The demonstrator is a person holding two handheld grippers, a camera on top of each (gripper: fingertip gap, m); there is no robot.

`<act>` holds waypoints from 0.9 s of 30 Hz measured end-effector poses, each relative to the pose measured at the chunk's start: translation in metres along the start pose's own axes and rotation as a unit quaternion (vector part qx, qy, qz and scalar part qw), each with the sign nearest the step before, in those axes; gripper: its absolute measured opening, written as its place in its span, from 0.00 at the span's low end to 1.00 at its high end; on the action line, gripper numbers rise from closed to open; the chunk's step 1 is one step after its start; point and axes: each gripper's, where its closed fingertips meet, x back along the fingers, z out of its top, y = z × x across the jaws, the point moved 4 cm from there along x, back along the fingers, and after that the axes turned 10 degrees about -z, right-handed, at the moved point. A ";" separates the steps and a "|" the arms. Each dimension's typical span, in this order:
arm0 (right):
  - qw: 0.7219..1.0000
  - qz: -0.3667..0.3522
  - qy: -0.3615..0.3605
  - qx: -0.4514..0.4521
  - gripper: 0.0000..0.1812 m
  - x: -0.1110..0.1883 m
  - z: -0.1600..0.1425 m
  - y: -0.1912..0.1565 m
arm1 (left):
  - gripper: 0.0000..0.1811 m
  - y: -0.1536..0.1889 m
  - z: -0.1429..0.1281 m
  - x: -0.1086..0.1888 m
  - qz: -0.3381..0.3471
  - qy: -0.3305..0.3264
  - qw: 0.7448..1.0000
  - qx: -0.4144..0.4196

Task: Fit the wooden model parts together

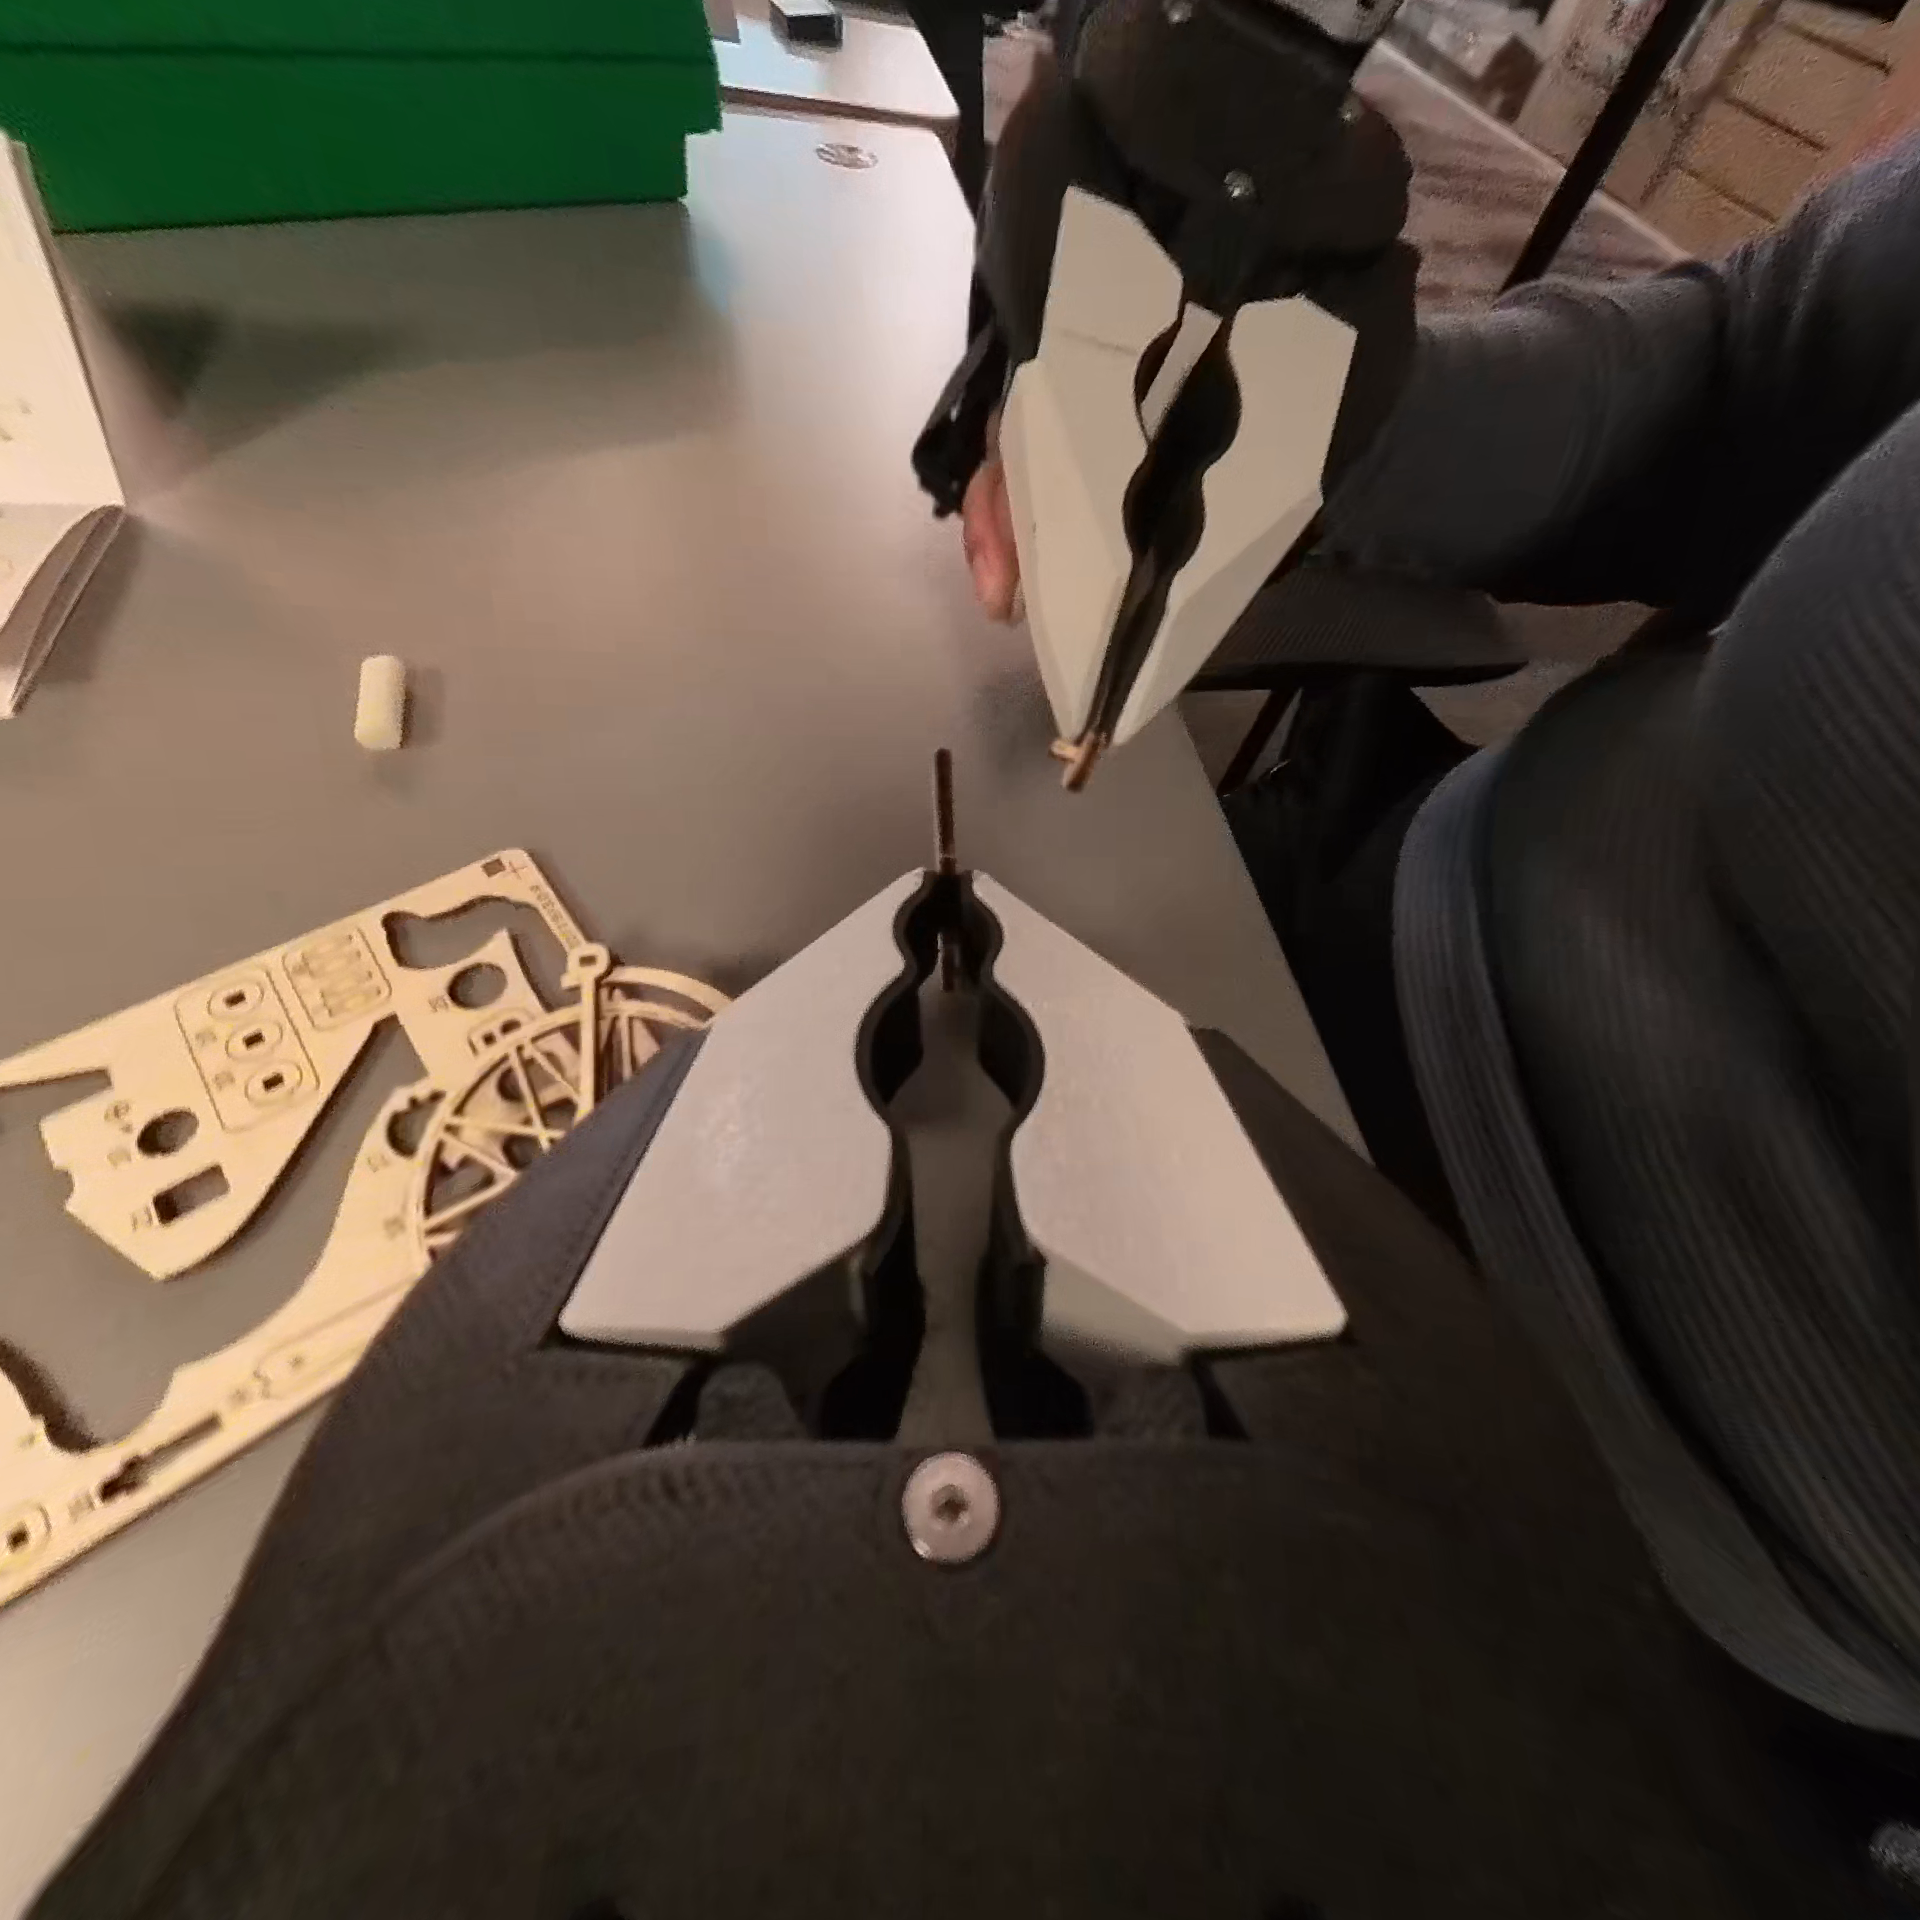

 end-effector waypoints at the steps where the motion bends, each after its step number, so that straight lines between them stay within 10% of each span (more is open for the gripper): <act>1: 1.000 0.002 0.009 -0.011 0.00 0.000 -0.003 0.002 | 0.01 -0.003 0.002 -0.002 -0.004 -0.006 1.000 -0.004; 6: 0.999 -0.002 0.034 -0.034 0.00 -0.001 -0.007 0.014 | 0.16 -0.012 -0.005 -0.010 -0.013 -0.042 0.999 -0.009; 27: 1.000 0.002 0.009 -0.027 0.00 -0.013 -0.009 0.014 | 0.07 -0.011 0.000 -0.001 0.015 0.004 1.000 -0.015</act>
